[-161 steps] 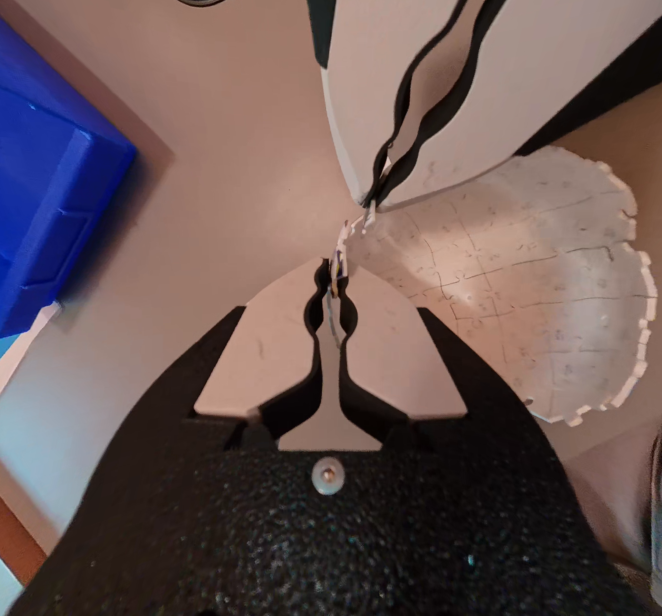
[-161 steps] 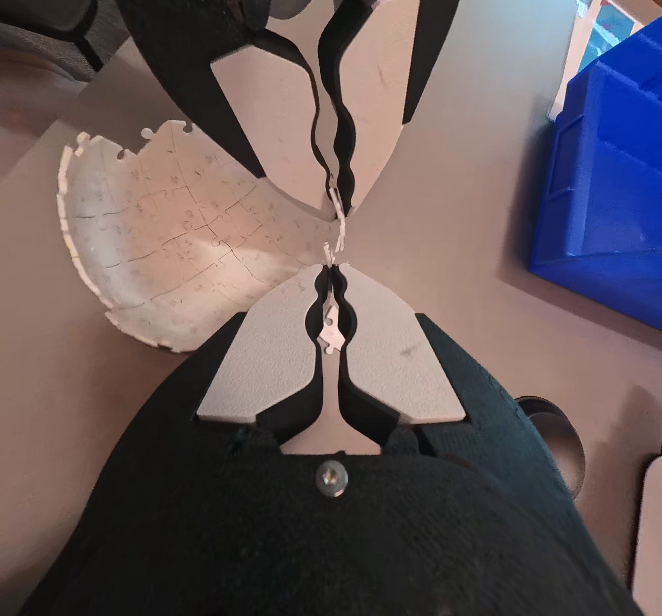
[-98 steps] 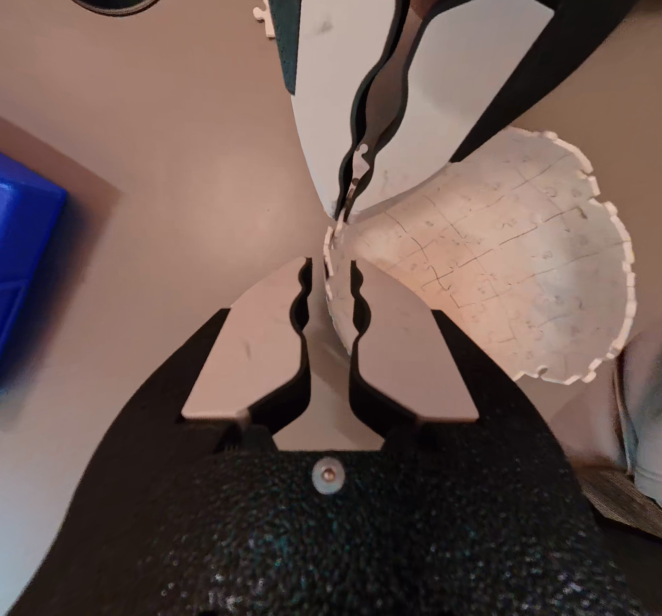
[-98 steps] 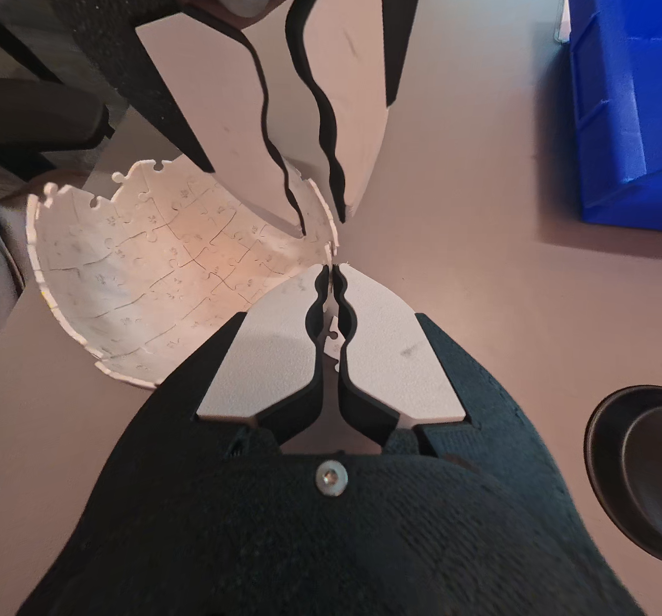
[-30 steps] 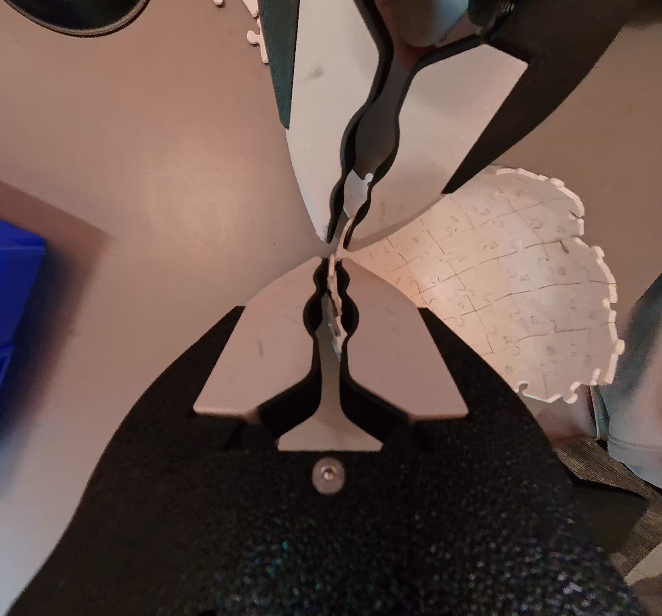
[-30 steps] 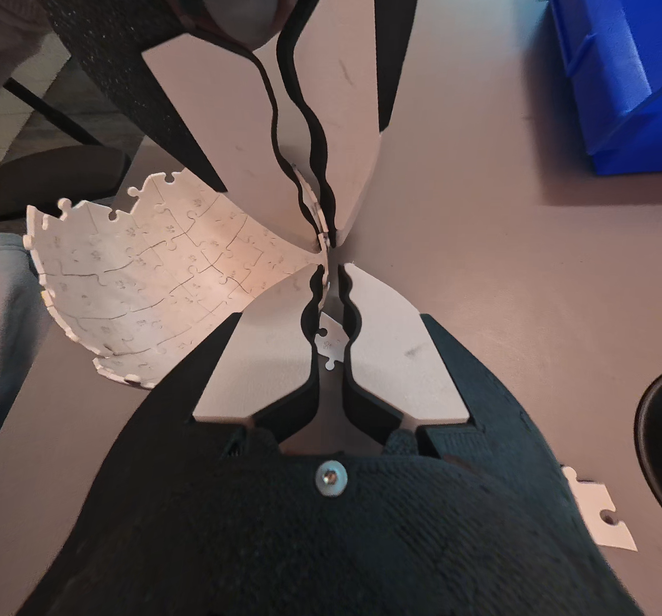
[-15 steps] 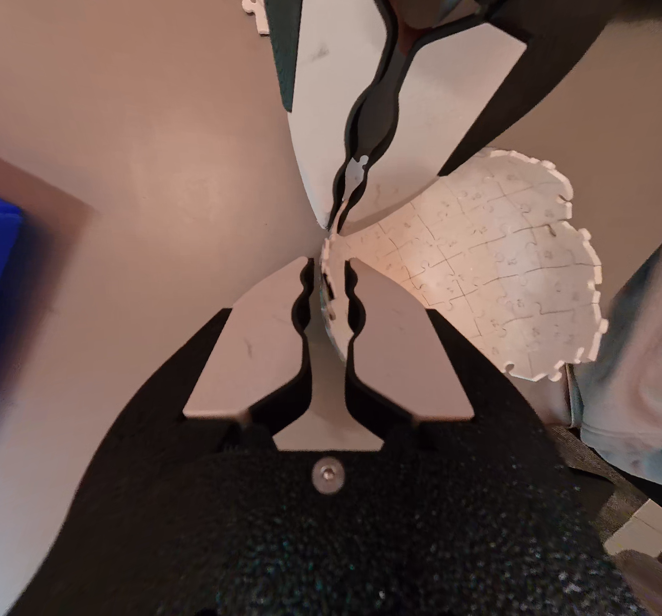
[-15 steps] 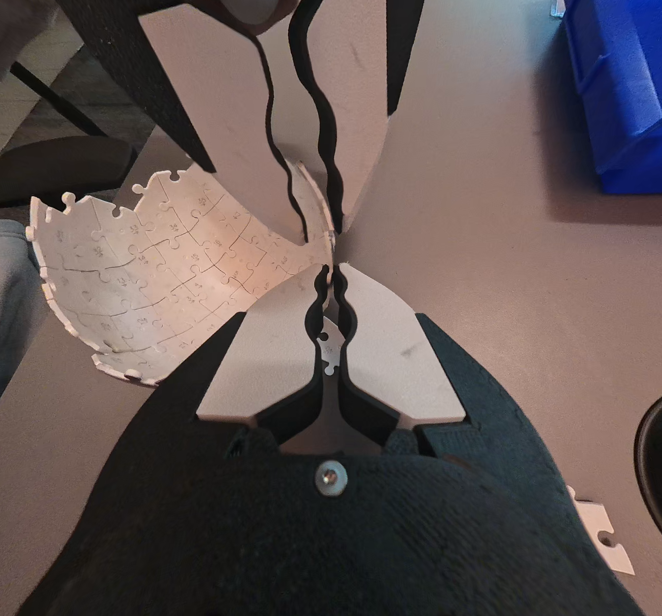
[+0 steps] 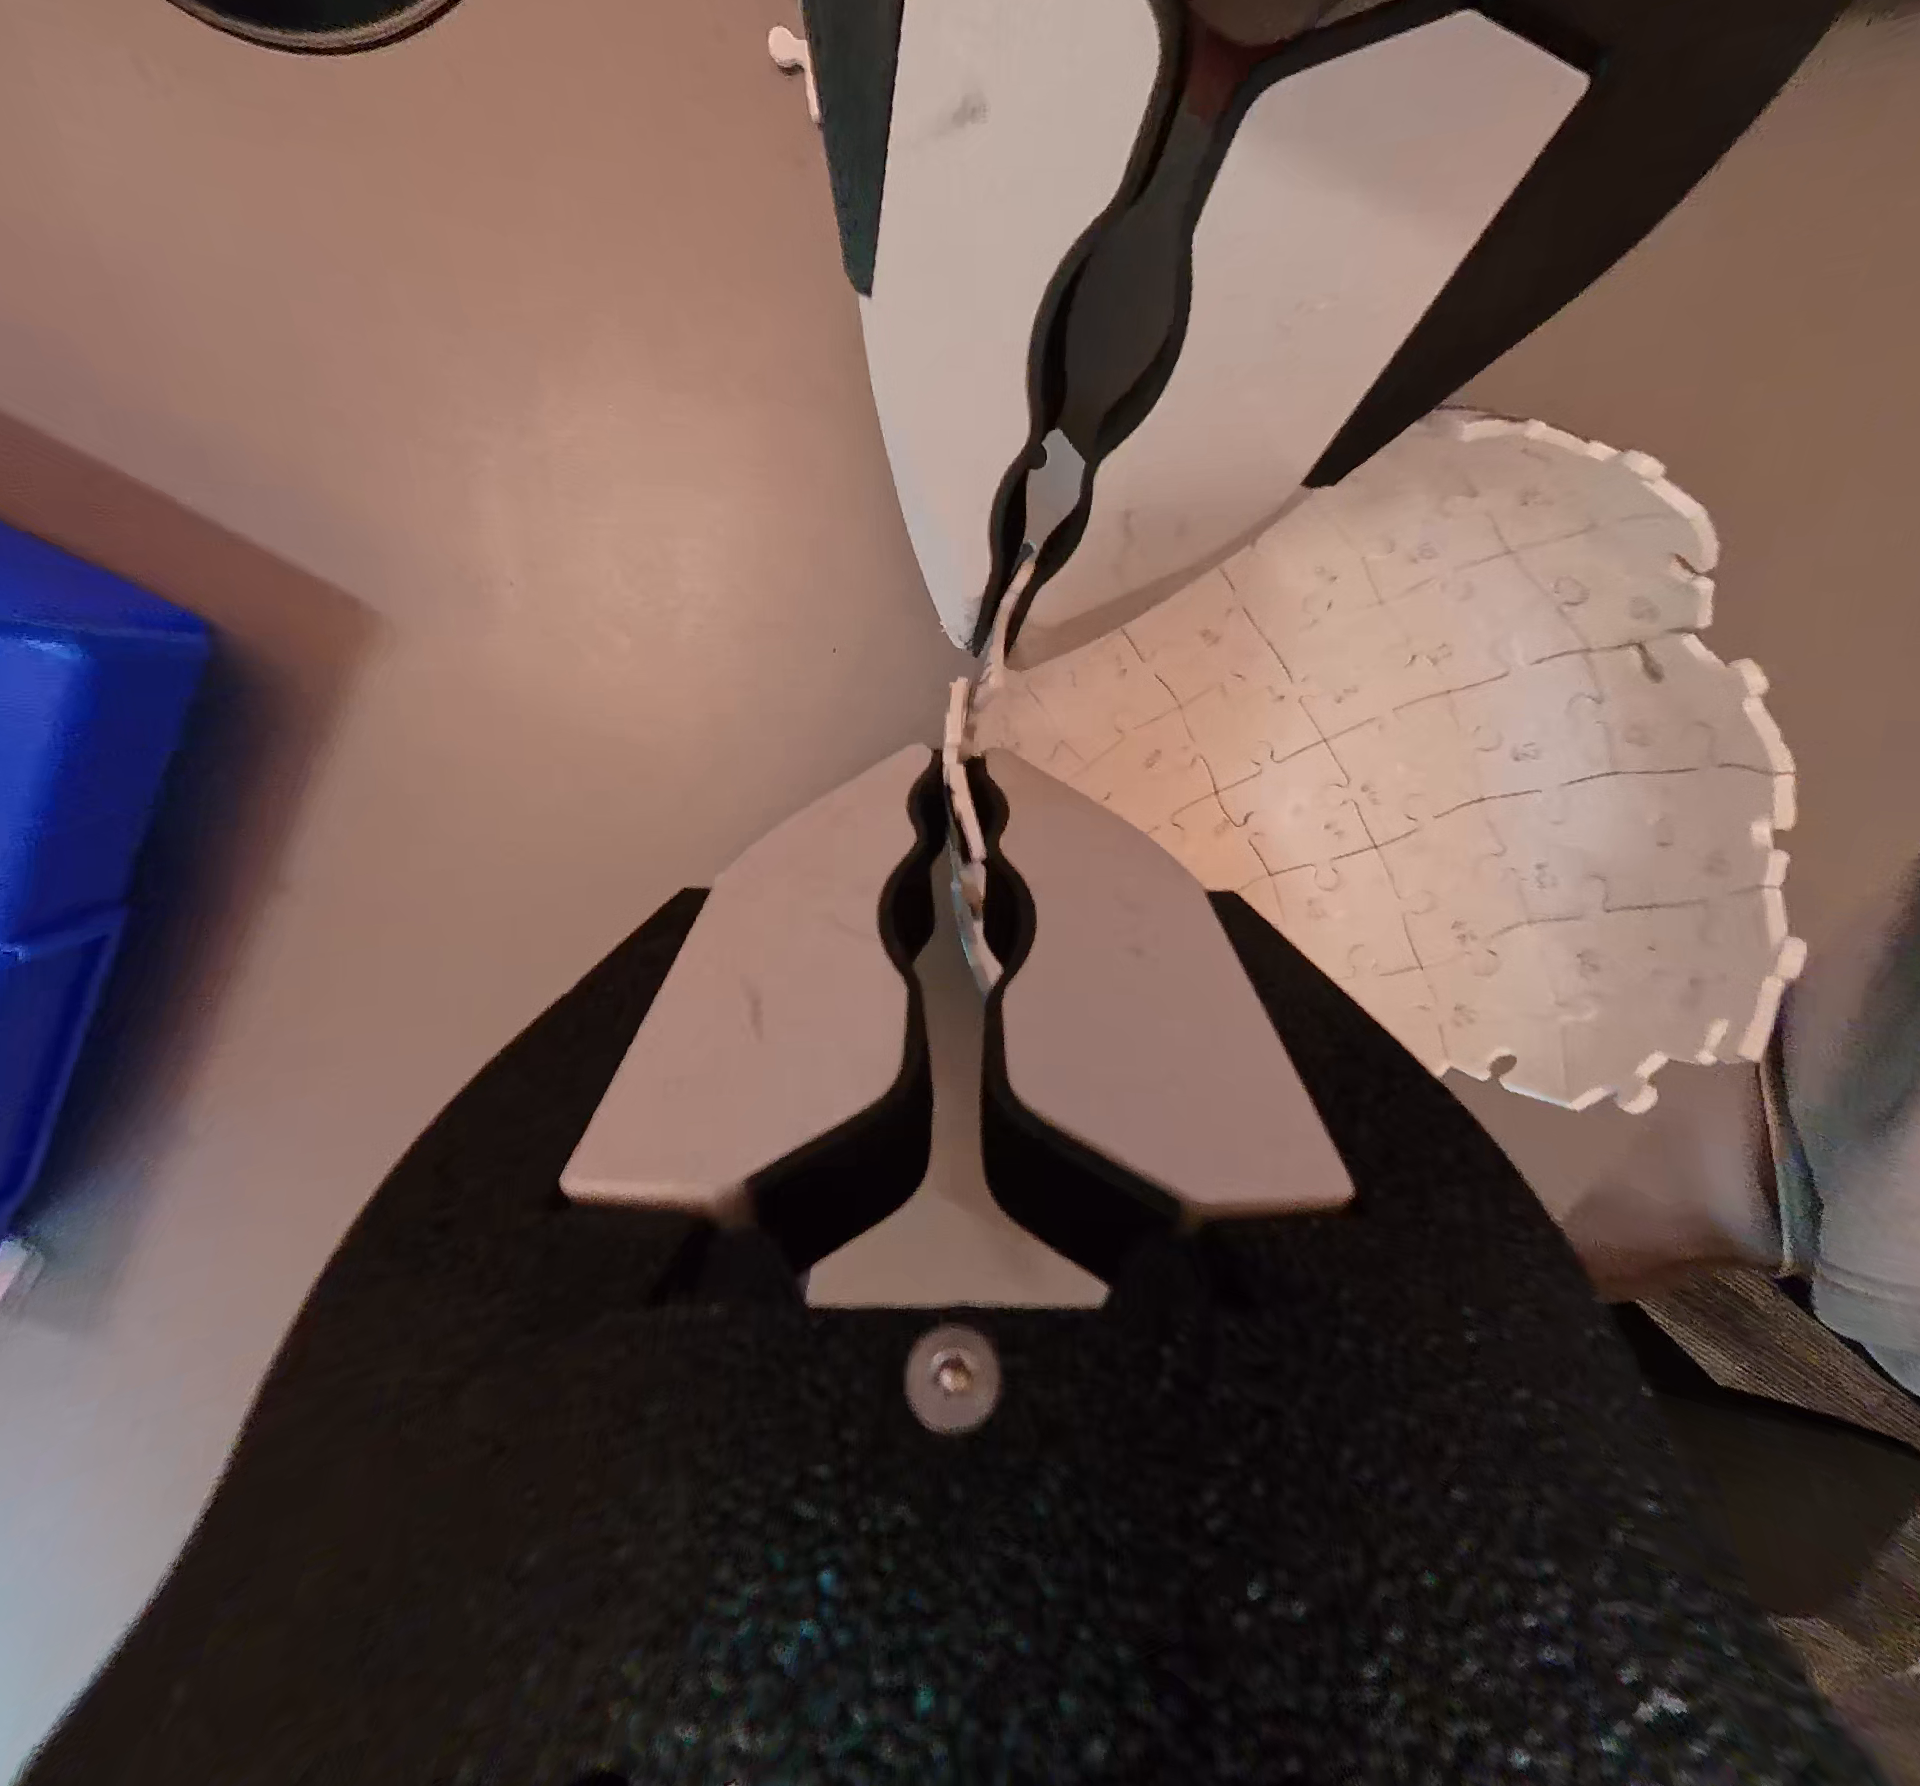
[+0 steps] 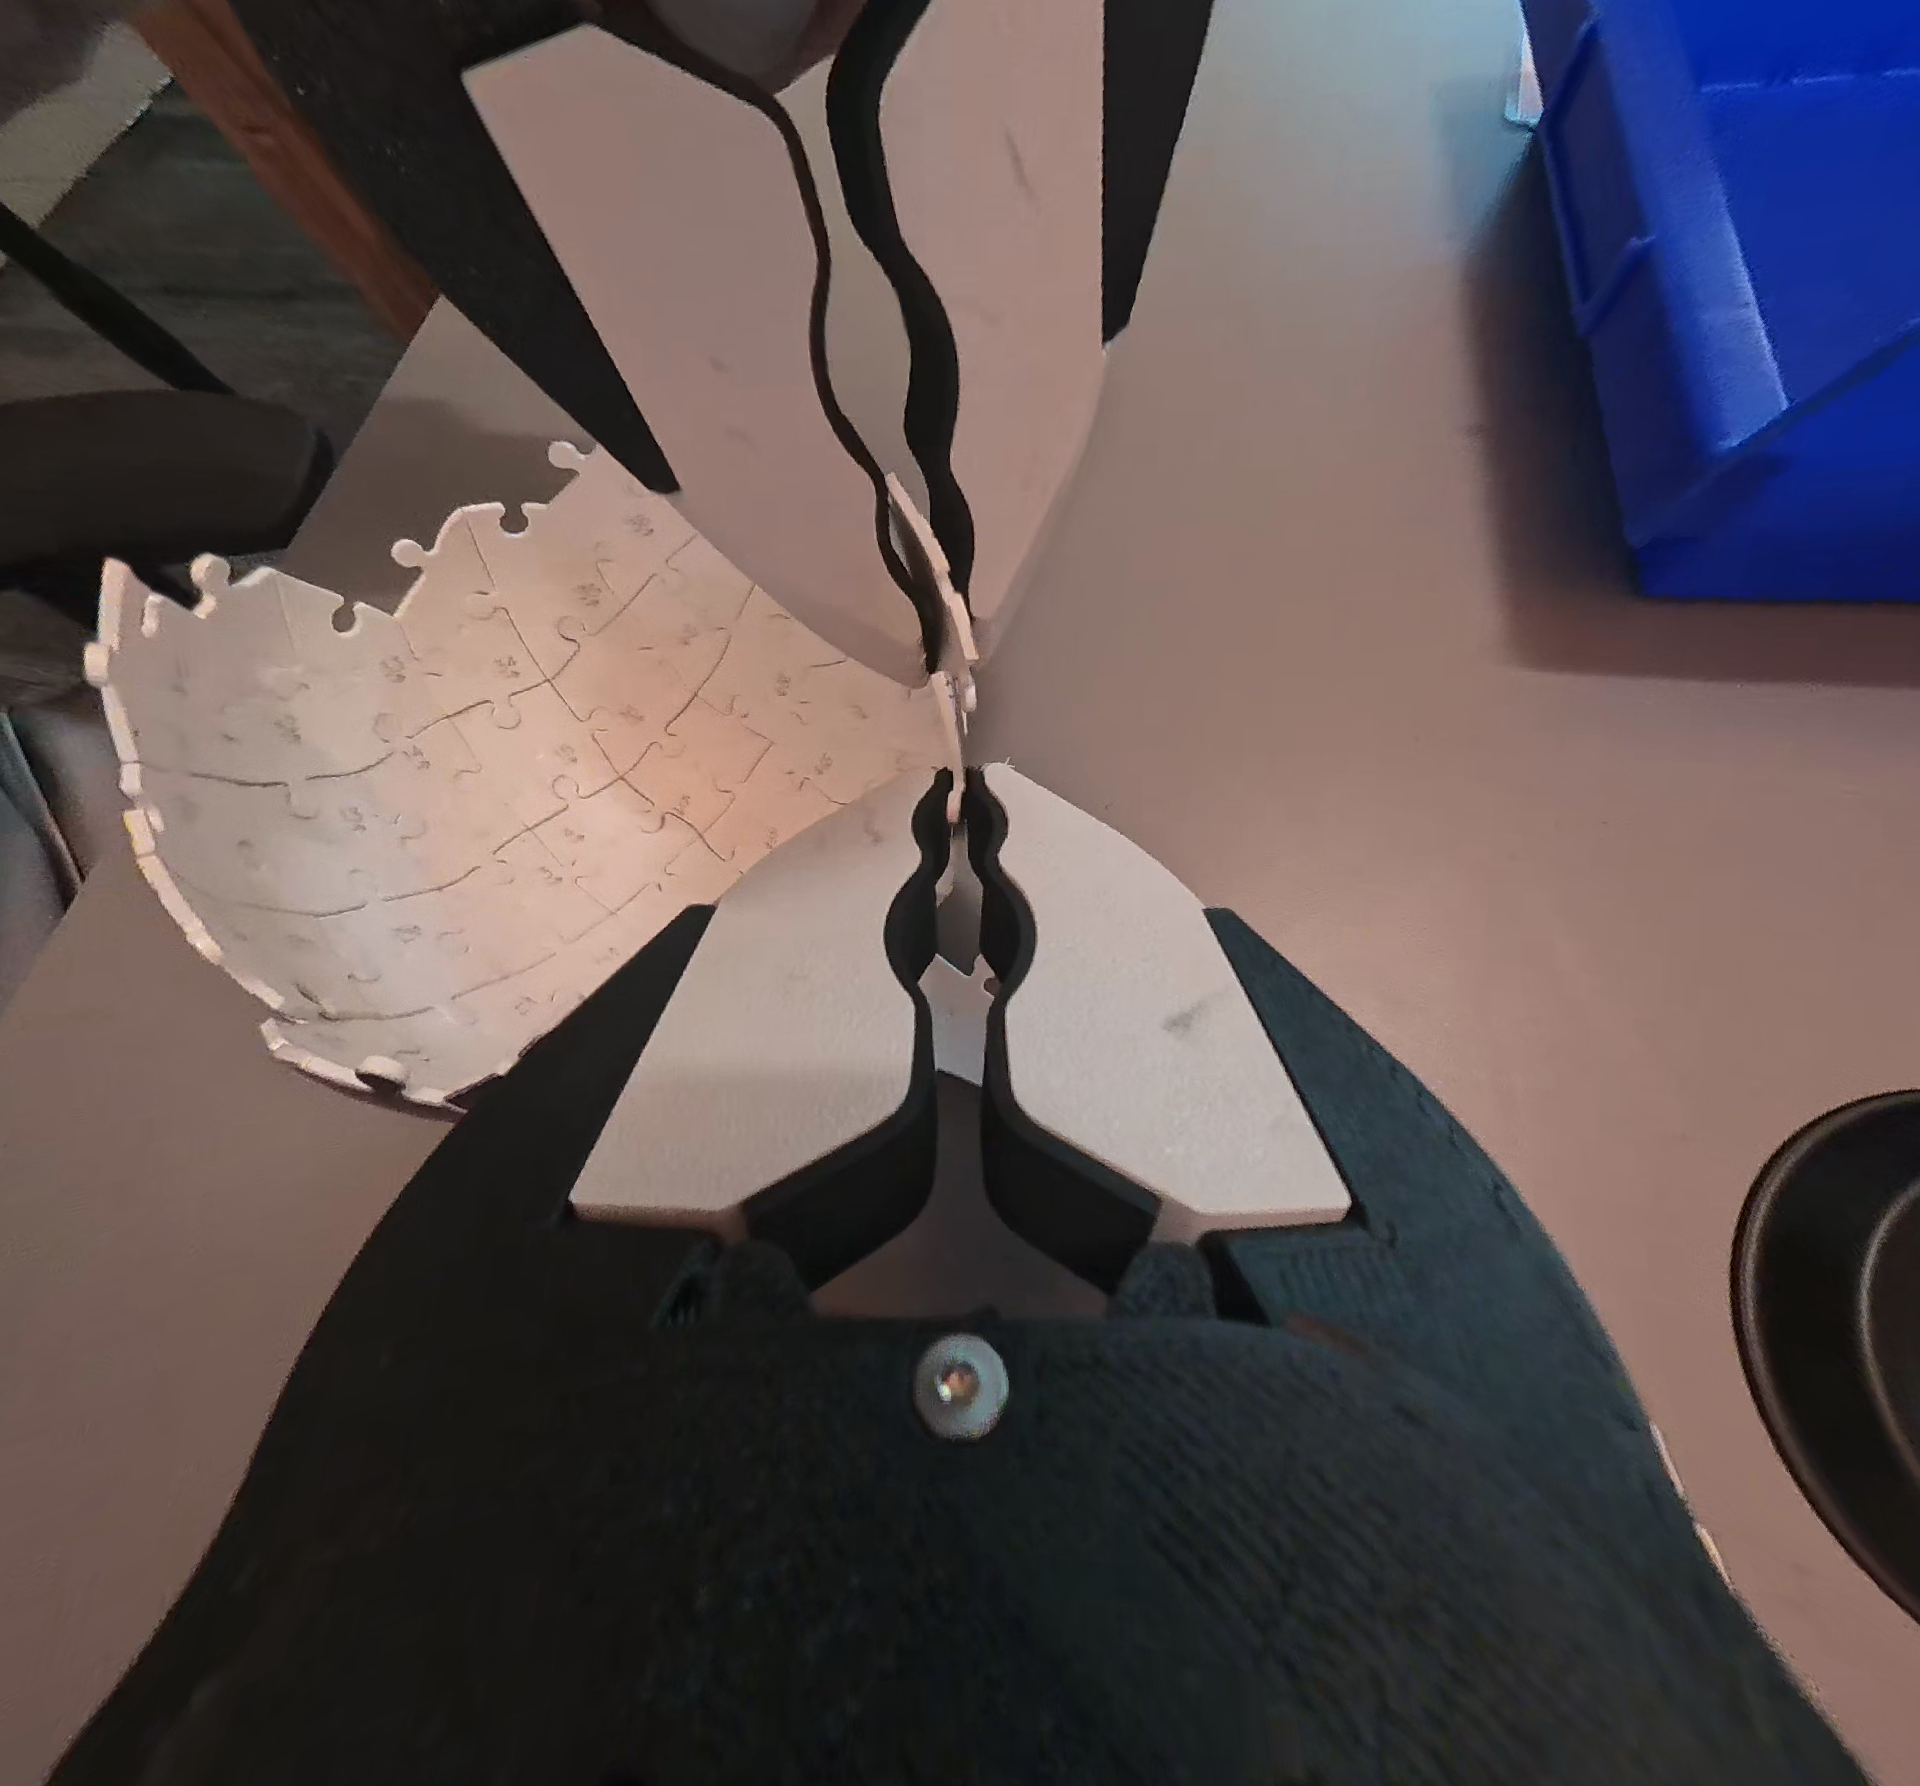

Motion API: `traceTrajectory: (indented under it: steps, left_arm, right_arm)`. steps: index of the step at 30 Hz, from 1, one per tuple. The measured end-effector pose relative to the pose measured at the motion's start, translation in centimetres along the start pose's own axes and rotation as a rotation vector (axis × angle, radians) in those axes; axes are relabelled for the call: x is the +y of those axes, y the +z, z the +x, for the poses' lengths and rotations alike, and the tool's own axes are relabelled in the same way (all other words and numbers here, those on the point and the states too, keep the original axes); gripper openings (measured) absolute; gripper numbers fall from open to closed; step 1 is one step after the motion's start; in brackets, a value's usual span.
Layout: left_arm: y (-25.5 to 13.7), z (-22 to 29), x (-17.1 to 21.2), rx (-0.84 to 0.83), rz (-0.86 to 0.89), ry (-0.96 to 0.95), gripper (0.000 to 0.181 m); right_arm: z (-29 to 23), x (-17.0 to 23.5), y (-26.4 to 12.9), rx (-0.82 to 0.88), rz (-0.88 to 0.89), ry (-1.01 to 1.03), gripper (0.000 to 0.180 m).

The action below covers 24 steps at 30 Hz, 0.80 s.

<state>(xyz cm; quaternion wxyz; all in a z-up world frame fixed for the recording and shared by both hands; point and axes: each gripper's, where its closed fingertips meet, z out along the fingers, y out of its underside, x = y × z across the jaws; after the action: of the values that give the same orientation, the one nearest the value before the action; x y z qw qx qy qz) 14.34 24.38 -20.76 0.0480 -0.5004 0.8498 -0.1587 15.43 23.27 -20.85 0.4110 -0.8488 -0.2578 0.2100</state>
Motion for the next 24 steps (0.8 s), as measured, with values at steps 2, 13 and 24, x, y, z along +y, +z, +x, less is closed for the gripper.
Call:
traceTrajectory:
  steps: [2,13,24]
  left_arm:
    - [0.07,-0.20,0.07,-0.019,-0.007,0.012,0.003]
    - [0.46,-0.39,0.01,-0.025,-0.009,-0.001,0.004]
    - [0.72,-0.39,-0.03,-0.024,-0.009,0.004,0.004]
  right_arm:
    - [0.13,-0.07,0.01,0.009,0.004,0.001,0.002]
    - [0.29,0.26,0.19,0.016,-0.008,0.019,0.002]
    - [0.11,0.72,0.74,0.005,-0.029,0.039,0.002]
